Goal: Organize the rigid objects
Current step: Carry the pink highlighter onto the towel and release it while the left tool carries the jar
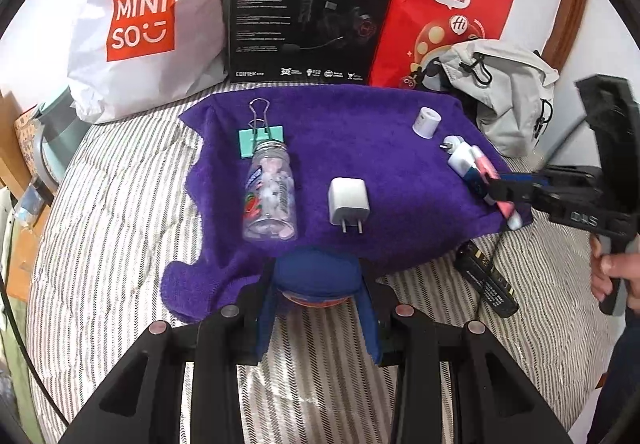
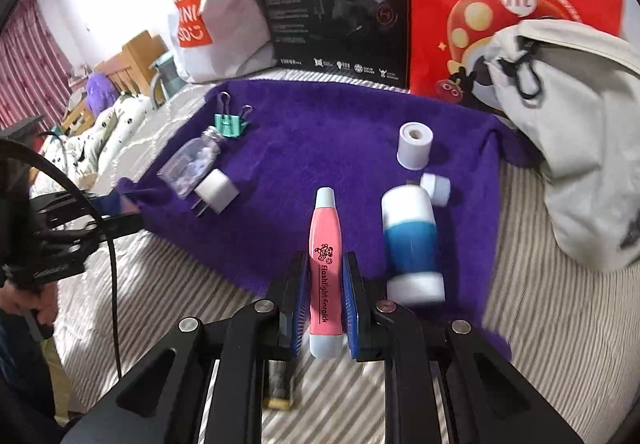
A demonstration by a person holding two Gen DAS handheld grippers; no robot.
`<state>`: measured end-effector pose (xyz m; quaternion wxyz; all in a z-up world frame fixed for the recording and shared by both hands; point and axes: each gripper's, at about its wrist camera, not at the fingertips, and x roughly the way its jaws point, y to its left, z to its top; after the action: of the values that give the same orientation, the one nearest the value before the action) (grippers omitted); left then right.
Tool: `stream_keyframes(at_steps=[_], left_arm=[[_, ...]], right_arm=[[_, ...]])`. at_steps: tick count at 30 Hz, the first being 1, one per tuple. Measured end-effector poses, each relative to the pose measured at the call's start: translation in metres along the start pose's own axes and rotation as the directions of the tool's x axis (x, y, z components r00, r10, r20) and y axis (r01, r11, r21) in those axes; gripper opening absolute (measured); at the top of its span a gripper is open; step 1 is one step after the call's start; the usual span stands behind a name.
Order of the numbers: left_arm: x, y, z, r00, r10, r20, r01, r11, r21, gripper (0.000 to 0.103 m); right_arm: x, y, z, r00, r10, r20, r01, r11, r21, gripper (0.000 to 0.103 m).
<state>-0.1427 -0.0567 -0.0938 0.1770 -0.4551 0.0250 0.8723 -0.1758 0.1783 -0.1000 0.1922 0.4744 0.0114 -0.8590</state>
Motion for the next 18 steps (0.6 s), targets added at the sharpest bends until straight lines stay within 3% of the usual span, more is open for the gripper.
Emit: stream_keyframes(at_steps=[7, 18], left_arm=[[0.003, 0.008, 0.0, 1.0, -0.008, -0.004, 0.008, 1.0, -0.007, 0.034], [0.004, 0.007, 0.004, 1.0, -0.016, -0.006, 0.016, 1.0, -0.003, 0.034]], right_arm=[[0.041, 0.0, 0.015, 0.995, -0.064, -0.075, 0.061, 0.997, -0.042, 0.017], [0.058, 0.005, 0.019, 0.985, -0.146, -0.087, 0.138, 0.986, -0.094, 0.017]])
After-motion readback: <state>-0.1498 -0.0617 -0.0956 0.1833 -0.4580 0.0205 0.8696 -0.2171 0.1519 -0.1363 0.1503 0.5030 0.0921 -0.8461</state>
